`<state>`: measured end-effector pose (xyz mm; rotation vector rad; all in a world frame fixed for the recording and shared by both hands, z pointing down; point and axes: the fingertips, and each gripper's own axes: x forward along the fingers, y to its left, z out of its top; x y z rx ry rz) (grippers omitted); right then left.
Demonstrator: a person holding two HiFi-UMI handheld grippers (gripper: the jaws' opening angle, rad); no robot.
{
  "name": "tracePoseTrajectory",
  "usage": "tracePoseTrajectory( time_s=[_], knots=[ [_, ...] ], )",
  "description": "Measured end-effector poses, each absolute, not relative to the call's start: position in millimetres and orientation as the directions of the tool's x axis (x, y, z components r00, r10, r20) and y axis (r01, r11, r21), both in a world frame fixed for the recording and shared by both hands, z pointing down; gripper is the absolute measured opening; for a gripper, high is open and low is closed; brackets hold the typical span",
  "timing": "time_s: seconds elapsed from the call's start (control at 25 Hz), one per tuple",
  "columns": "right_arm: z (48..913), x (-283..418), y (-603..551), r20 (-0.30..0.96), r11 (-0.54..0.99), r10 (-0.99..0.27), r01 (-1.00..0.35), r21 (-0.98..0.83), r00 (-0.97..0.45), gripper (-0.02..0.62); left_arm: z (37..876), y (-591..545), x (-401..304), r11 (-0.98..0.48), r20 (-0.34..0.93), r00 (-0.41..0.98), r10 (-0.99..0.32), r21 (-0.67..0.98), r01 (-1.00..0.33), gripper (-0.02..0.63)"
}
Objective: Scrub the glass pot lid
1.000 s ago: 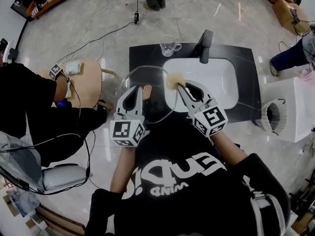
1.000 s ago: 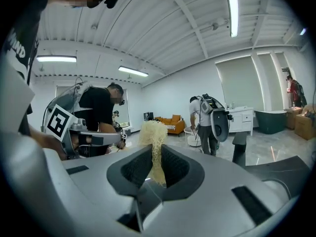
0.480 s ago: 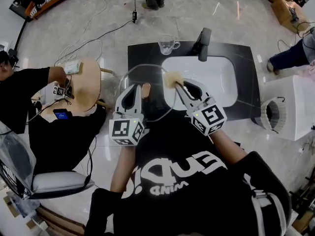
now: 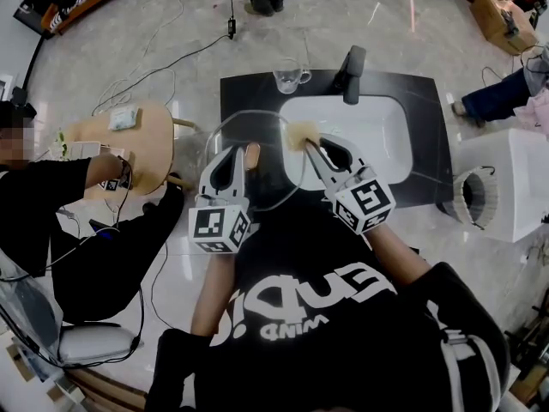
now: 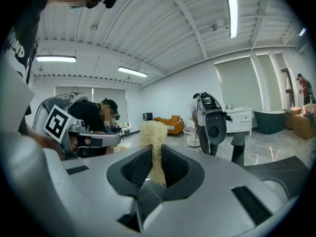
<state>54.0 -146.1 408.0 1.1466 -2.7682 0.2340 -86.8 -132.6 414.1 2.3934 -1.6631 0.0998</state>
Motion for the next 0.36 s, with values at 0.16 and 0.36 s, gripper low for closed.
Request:
tracePoseTrajectory(
  time_s=[0.16,0.36],
  knots=[
    [408.2,54.9,-146.7,0.184,0.696,-0.691,-0.713,-0.091,-0.699,0.045,415.2,-132.6,-86.5,-0.335,0.192,0.357,-0.914,0.139,-0.932,0.014],
    [409.6,58.0,-145.7,0.184,0.690,-0.697,-0.718,-0.089,-0.693,0.046,418.0,-131.5,-83.9,-0.337,0.199,0.359,-0.912,0.137,-0.932,0.015]
  ],
)
